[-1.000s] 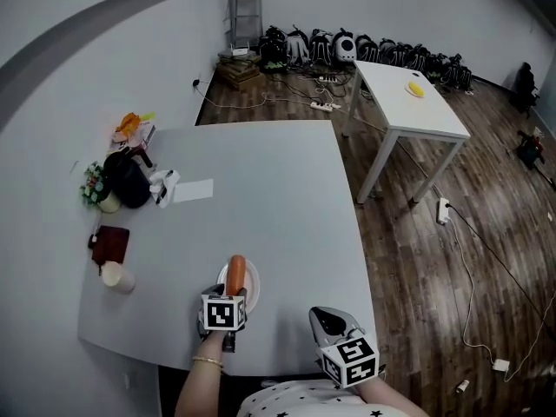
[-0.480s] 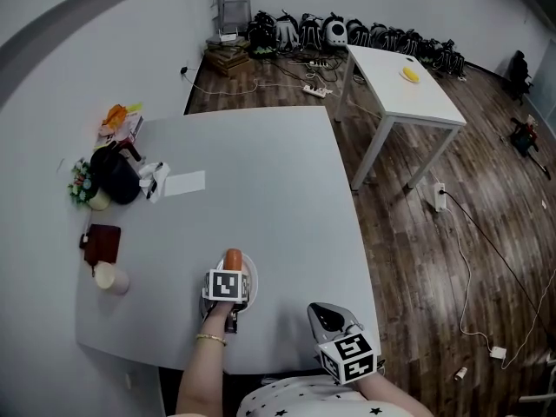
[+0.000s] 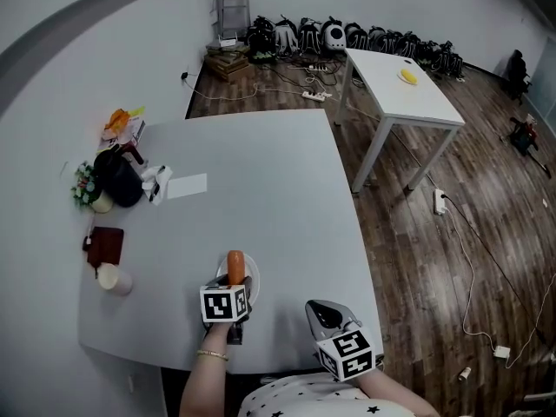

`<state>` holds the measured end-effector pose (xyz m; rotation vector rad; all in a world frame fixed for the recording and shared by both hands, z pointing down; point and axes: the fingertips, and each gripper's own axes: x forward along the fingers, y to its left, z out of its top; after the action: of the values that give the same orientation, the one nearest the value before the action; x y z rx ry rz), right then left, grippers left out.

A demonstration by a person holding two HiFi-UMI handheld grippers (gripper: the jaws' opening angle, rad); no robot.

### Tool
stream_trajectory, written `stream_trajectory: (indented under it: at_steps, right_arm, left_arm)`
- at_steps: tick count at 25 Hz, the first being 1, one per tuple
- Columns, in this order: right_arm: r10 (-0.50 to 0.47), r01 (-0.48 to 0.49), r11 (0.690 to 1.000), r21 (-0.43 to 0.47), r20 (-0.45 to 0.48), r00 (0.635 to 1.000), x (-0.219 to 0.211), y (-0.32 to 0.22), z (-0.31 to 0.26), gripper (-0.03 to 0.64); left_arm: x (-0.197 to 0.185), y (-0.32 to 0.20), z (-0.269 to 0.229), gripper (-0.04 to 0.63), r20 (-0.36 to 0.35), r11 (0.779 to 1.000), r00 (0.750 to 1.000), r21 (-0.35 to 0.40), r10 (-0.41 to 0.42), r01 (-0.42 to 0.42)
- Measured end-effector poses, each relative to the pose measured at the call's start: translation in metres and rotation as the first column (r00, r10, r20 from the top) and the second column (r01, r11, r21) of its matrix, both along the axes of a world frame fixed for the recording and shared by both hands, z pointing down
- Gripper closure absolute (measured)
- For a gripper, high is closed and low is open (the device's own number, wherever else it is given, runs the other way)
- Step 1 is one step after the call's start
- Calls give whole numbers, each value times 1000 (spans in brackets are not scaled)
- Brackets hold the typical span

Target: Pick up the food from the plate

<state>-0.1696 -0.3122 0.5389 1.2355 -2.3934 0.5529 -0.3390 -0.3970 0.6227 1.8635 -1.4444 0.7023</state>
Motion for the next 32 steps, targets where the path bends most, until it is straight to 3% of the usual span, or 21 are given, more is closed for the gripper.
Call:
stream_trajectory:
  at_steps: [3, 6, 9, 12, 20, 32]
  right_arm:
    - [5, -5, 1000, 20, 12, 1000, 1, -1, -4, 618]
    - [7, -8, 999, 45, 21, 1000, 1, -3, -10, 618]
    - [13, -15, 998, 64, 34, 999, 1, -4, -14, 618]
    - [18, -22, 996, 85, 55, 998, 0, -5, -19, 618]
    - [4, -15, 993, 120, 90, 996, -8, -6, -30, 618]
    - [11, -19, 989, 147, 55, 998, -11, -13, -34, 618]
  left_arm:
    - [17, 17, -37, 382, -84, 992, 996, 121, -16, 26]
    - [35, 39, -74, 382, -156, 971, 987, 232, -29, 66]
    - [49, 59, -102, 382, -211, 945, 977, 307, -43, 108]
    - [59, 75, -119, 382, -224, 928, 974, 354, -34, 113]
    - [59, 87, -128, 382, -209, 911, 977, 396, -35, 117]
    - [57, 80, -125, 382, -184, 910, 982, 402, -29, 103]
